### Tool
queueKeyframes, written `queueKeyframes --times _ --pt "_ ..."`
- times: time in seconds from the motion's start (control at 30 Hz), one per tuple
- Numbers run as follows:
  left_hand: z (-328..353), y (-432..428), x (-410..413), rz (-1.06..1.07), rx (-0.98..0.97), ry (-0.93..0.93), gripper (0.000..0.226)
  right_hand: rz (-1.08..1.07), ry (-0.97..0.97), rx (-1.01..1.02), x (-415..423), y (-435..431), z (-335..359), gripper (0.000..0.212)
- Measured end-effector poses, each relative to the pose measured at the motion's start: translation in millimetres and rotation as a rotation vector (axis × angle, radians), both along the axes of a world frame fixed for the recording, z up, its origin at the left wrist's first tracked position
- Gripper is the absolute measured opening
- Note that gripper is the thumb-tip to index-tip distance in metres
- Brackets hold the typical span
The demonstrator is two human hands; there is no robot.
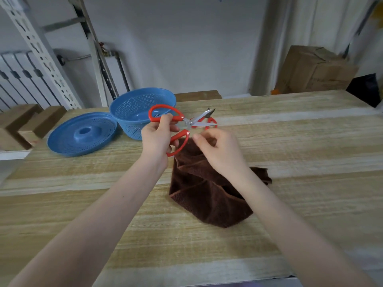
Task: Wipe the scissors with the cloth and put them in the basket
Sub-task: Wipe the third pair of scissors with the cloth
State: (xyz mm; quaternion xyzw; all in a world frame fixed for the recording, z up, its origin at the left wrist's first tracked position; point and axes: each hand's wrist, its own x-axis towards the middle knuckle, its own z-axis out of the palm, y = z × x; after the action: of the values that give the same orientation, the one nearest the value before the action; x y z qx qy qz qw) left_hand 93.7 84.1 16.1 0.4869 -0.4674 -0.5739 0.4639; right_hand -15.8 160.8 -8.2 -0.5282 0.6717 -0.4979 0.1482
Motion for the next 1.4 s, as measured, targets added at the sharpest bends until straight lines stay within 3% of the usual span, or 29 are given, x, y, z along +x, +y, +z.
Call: queueKeyframes --times 0.17,0.27,0.43,0.57,0.63,0.67,0.73,0.8,0.87,1.03,1.1,1.23,1.33,1.4 --pt "3 10 -6 0.017 -0.083 0.050 0.027 0.039 -0.274 0.085 4 -11 -5 0.024" --pt "5 12 -8 0.030 -0.122 0.053 0.029 0.017 -0.259 0.070 6 -11 -3 0.028" --pt "6 6 -1 0.069 -0.140 0.009 0.029 0.006 -0.057 0.104 -11 -13 -2 0.033" --pt "3 1 3 0.083 -0.139 -0.016 0.026 -0.108 0.528 0.367 -24 -13 -5 0.028" --pt "2 -1 5 0.084 -0.145 -0.022 0.025 0.086 0.517 0.505 -19 -11 -6 0.063" --pt "1 -1 7 0.082 -0.147 -0.024 0.025 0.174 0.499 0.533 -14 -11 -7 0.070" --pt "0 -2 9 0.087 -0.143 -0.028 0.025 0.258 0.721 0.608 -5 -13 -9 0.060" --pt "-2 -3 10 0.098 -0.135 -0.043 0.024 0.217 0.872 0.628 -6 -15 -11 0.034" --pt "-1 -5 12 0.099 -0.135 -0.051 0.023 0.131 0.763 0.543 -11 -14 -8 0.017" --pt "-4 -7 12 0.111 -0.119 -0.059 0.024 -0.148 0.434 0.203 -30 -12 -8 0.014" --pt "-4 -5 10 0.102 -0.117 -0.056 0.025 -0.254 0.185 0.063 -40 -12 -12 0.025" --pt "-8 -6 10 0.066 -0.146 -0.064 0.025 -0.402 -0.248 -0.307 -53 -12 -12 0.026" --pt "-14 -8 8 -0.005 -0.215 -0.157 0.027 -0.361 -0.124 -0.403 -42 -16 -7 0.020" --pt "-17 -8 6 -0.075 -0.283 -0.224 0.034 -0.182 0.225 -0.351 -33 -20 -9 0.022"
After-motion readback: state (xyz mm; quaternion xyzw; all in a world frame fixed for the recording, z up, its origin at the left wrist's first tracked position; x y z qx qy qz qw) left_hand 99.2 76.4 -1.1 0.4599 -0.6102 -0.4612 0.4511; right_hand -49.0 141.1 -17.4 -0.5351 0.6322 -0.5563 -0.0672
